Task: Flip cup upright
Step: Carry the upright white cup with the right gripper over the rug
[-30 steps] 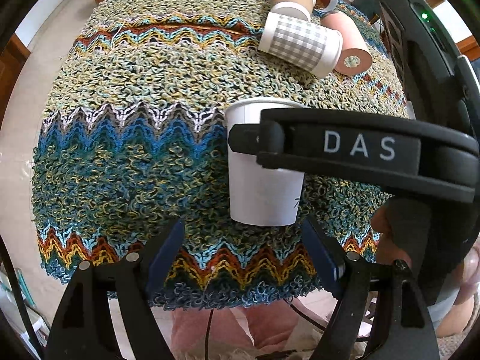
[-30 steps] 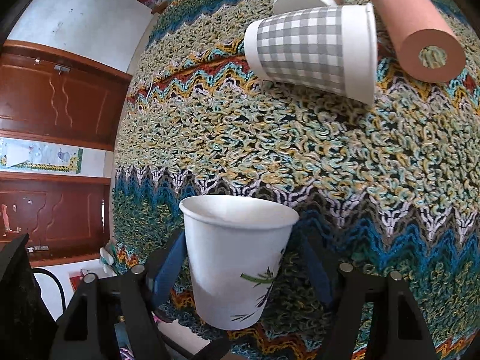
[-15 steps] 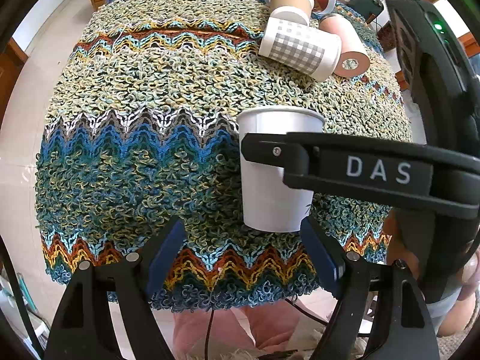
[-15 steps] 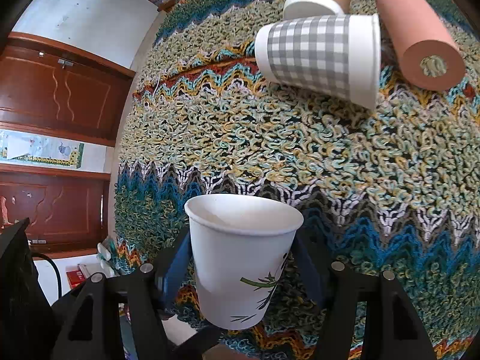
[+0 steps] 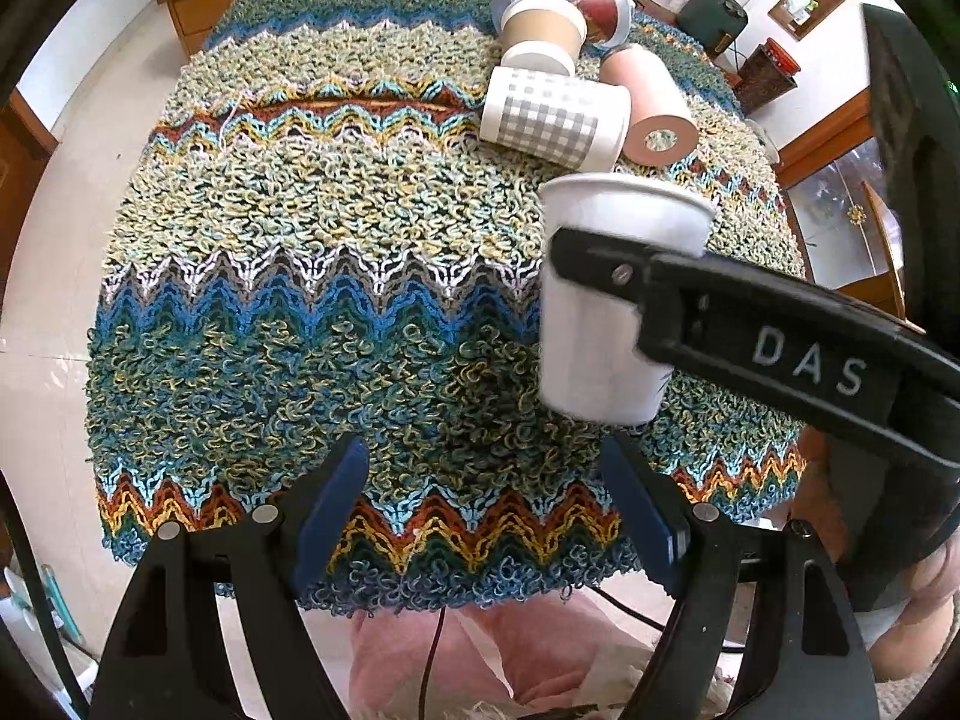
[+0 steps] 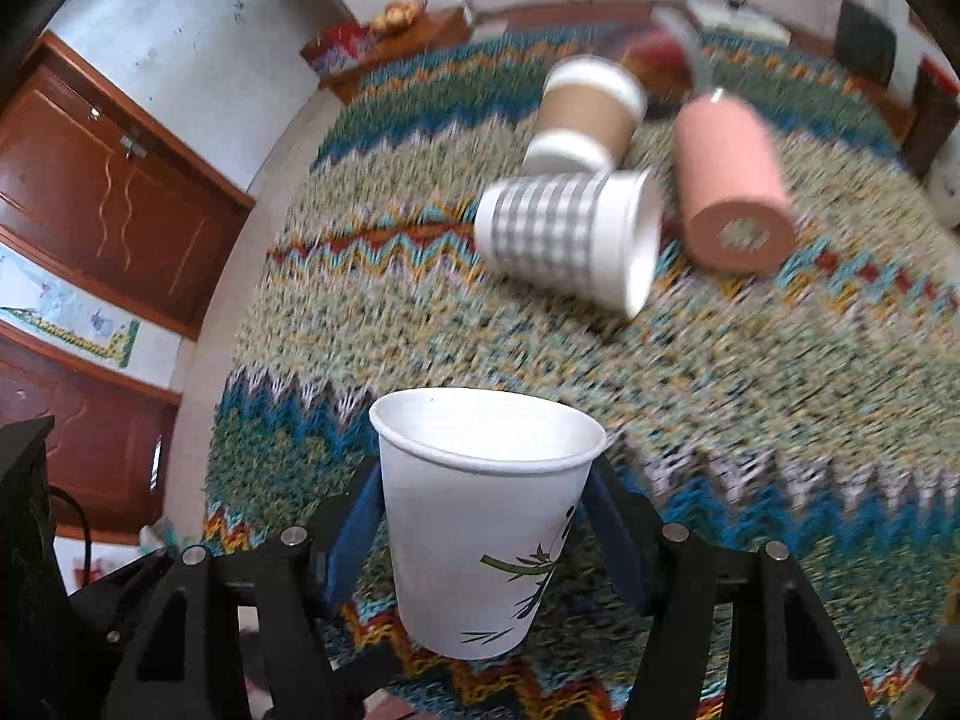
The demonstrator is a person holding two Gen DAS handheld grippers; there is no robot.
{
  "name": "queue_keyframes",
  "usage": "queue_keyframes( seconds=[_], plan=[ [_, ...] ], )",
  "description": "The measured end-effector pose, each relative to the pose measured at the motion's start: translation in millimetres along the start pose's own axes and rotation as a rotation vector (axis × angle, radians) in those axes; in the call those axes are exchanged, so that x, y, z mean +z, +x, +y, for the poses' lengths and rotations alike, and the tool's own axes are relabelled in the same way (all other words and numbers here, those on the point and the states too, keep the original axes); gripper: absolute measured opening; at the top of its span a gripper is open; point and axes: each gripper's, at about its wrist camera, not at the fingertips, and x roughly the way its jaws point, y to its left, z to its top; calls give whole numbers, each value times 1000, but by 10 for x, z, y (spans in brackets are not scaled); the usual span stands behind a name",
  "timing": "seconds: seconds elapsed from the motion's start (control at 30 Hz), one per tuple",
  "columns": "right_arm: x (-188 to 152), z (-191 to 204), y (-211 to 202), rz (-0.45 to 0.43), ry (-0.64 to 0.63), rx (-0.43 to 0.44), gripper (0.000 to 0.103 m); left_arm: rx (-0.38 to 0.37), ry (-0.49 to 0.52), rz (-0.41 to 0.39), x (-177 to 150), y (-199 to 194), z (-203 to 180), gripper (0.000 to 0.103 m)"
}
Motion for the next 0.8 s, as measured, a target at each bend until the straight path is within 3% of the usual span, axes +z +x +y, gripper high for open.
queue_keyframes(
  seconds=[0.27,0.43,0.8],
  plan=[
    [-208,-122,-138,-333,-68,-218,66,49,-36,-71,-160,-97,-28,82],
    [-398,-195,-66,-492,-87,-229,67,73,-50,-85,-285,-56,-37,82],
    [-743,-170,40,-481,-125,-243,67,74,-126,-137,-368,-121,84,82]
  ],
)
